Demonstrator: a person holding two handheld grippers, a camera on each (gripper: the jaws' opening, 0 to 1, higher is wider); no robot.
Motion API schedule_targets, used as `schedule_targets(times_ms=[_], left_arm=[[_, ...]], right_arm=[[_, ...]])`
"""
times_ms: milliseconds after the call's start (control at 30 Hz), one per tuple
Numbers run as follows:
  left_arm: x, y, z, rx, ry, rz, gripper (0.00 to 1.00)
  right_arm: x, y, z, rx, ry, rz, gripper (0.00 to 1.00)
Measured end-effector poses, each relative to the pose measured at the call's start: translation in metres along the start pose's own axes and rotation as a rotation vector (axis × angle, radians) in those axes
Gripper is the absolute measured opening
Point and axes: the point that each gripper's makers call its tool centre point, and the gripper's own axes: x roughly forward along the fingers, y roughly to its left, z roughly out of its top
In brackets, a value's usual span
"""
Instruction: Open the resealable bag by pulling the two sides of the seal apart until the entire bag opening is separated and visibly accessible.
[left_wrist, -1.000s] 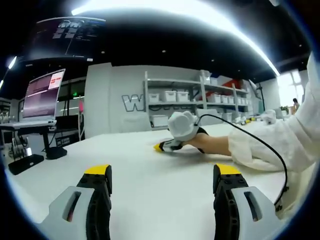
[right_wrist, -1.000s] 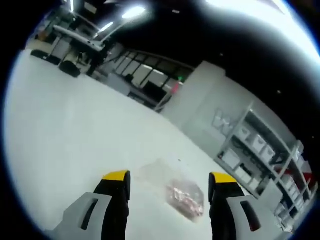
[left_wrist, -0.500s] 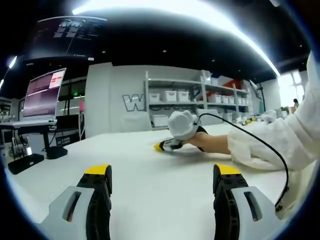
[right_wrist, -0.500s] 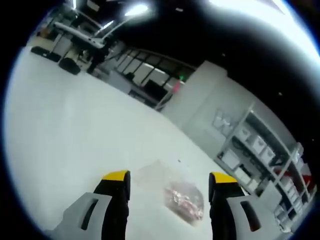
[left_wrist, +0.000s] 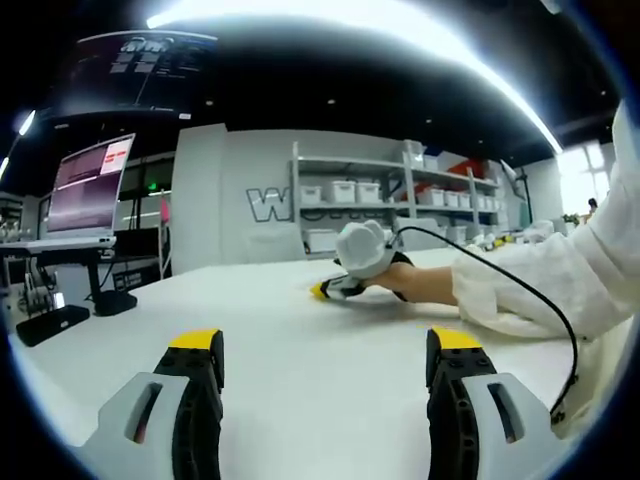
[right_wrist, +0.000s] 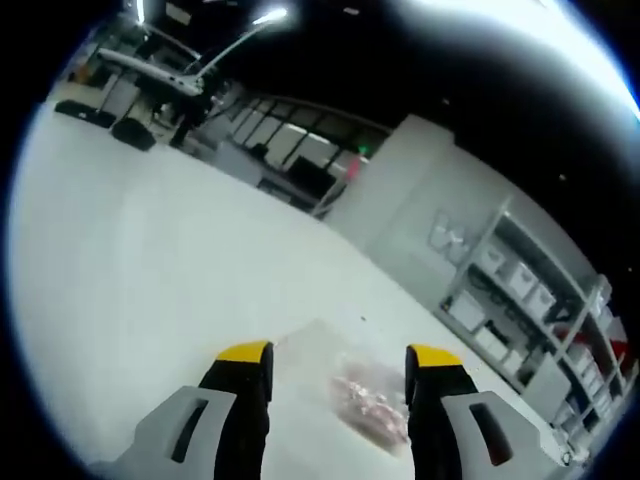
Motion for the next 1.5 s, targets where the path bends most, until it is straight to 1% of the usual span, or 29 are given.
schedule_targets(times_ms=[67,167,300,400,500,600,733,800,900,1000,1067,1100,1167,1300,1367,1500], left_arm=[[0.0,0.0,-0.001,-0.001,0.0,0.0,0.82],[-0.001,0.0,-0.001,-0.001,0.0,0.002,0.82],[-0.002,0.001,-0.002,-0.003,0.0,0.006,0.82],[-0.003,0.001,-0.004,-0.005,0.001,0.008,0.82],[-0.003,0.001,-0.004,-0.008,-0.001,0.009,0.82],[-0.004,0.0,-0.004,-0.008,-0.003,0.009,0.82],[-0.004,0.001,-0.005,-0.009,-0.001,0.011,0.82],[-0.005,0.001,-0.005,-0.01,-0.001,0.01,0.82],[-0.004,0.0,-0.005,-0.009,-0.001,0.009,0.81],[-0.004,0.0,-0.005,-0.01,-0.001,0.008,0.81],[-0.004,-0.001,-0.006,-0.009,0.0,0.007,0.81],[-0.004,-0.001,-0.006,-0.01,0.001,0.007,0.81],[-0.004,-0.001,-0.006,-0.01,0.002,0.006,0.81],[-0.005,-0.001,-0.006,-0.009,0.0,0.007,0.81],[-0.005,-0.001,-0.005,-0.008,0.001,0.009,0.81],[-0.006,-0.003,-0.004,-0.006,-0.002,0.009,0.81]], right_arm=[[0.001,0.0,-0.001,0.013,-0.006,0.004,0.49],[0.002,0.003,-0.004,0.048,-0.004,0.013,0.43],[0.003,0.006,-0.005,0.063,-0.004,0.024,0.36],[0.003,0.008,-0.005,0.058,-0.008,0.031,0.34],[0.003,0.008,-0.006,0.076,-0.015,0.033,0.33],[0.004,0.01,-0.007,0.107,-0.026,0.043,0.26],[0.005,0.014,-0.006,0.088,-0.023,0.054,0.22],[0.005,0.016,-0.005,0.099,-0.026,0.06,0.19],[0.006,0.018,-0.007,0.134,-0.019,0.073,0.14],[0.007,0.021,-0.008,0.149,-0.009,0.09,0.08],[0.006,0.026,-0.009,0.163,0.013,0.11,0.0],[0.005,0.029,-0.01,0.176,0.022,0.123,0.0],[0.004,0.028,-0.01,0.167,0.024,0.12,0.0],[0.002,0.028,-0.012,0.221,0.034,0.128,0.0],[0.002,0.028,-0.013,0.235,0.03,0.13,0.0],[0.002,0.029,-0.013,0.223,0.031,0.133,0.0]])
